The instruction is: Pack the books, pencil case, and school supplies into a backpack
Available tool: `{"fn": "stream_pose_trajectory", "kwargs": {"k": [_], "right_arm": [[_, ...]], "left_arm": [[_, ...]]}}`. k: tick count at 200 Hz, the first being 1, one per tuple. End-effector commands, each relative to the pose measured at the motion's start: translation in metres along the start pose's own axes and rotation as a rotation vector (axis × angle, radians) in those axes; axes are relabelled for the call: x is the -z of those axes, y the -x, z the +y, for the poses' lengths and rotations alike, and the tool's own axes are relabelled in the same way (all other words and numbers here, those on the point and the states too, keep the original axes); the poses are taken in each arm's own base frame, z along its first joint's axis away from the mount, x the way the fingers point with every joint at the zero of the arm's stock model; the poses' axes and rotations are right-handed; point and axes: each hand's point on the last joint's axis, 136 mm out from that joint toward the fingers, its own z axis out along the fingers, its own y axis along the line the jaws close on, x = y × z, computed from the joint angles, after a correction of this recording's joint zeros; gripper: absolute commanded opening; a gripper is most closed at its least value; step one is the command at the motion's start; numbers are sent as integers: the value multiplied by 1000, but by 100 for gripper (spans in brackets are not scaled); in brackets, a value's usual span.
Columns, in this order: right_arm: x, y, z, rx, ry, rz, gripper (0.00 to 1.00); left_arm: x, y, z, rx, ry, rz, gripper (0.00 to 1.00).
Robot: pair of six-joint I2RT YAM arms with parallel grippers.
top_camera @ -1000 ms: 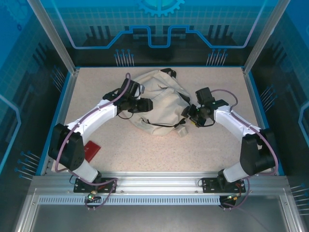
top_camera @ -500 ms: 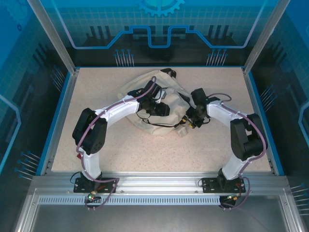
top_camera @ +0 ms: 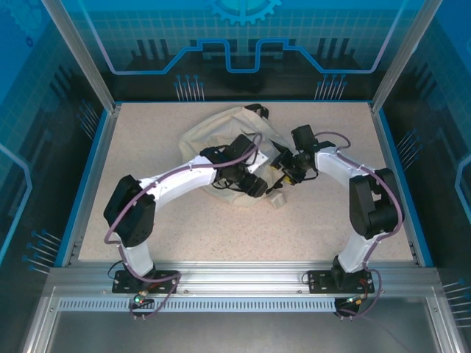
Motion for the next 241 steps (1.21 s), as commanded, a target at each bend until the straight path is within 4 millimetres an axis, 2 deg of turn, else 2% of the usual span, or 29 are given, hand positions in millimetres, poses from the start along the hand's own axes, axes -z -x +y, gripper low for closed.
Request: {"fn": "stream_pose_trajectory", "kwargs": {"k": [1, 29, 71, 91, 131, 144, 167, 202, 214, 241], "right_arm": [[26, 8, -3, -22, 54, -38, 59], [50, 9, -28, -74, 59, -80, 67], [72, 8, -71, -151, 39, -130, 68], [80, 6, -78, -152, 42, -146, 69], [87, 5, -79, -138, 40, -161, 69], [87, 4, -79, -136, 36, -161, 69], [89, 3, -80, -131, 30, -163, 69], [89, 0, -80, -111, 20, -163, 69], [88, -2, -78, -94, 15, -158, 69], [76, -13, -66, -60, 1, -124, 69]], "left_arm": [[-13, -22, 5, -203, 117, 116, 78], [-31, -7, 5, -149, 149, 146, 76], [-47, 31, 3, 29, 142, 82, 79], [-56, 42, 8, 111, 148, 73, 80], [-75, 41, 30, 212, 237, 132, 74], [-77, 41, 34, 221, 259, 139, 67], [-77, 38, 40, 227, 297, 163, 47], [-59, 47, 47, 227, 337, 139, 11], [-47, 54, 49, 236, 330, 111, 6], [-14, 74, 53, 278, 281, 21, 4]]}}
